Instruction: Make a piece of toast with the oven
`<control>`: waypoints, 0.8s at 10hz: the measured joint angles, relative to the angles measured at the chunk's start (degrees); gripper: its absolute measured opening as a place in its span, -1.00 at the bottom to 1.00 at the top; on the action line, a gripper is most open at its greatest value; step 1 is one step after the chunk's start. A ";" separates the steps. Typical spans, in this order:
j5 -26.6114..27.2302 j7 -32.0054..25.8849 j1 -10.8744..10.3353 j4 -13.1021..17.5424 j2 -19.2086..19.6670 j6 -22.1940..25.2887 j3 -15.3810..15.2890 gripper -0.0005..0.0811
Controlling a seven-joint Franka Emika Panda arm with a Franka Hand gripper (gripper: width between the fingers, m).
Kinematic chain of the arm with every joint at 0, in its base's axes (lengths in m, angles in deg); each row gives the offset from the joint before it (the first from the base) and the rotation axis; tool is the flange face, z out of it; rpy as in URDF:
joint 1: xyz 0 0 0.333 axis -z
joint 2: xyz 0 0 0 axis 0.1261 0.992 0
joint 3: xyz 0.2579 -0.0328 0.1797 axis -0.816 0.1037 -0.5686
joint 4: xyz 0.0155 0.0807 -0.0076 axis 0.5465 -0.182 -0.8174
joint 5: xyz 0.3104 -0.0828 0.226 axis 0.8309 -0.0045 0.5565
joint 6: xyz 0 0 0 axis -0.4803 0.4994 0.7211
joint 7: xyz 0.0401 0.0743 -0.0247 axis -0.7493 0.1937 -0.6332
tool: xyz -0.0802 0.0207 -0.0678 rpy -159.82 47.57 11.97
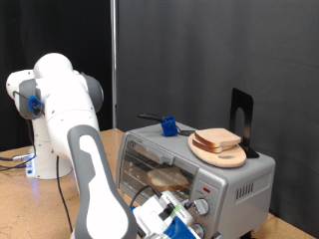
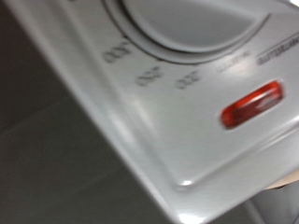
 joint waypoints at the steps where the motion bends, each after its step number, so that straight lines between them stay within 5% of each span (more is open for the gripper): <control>1: -0.26 4.44 -0.15 -0.61 -0.42 -1.20 0.29 0.61; 4: -0.08 15.58 -0.50 -3.94 -2.34 -4.51 1.30 0.68; 8: 2.87 19.73 -0.08 -6.26 -2.54 -4.80 0.51 0.68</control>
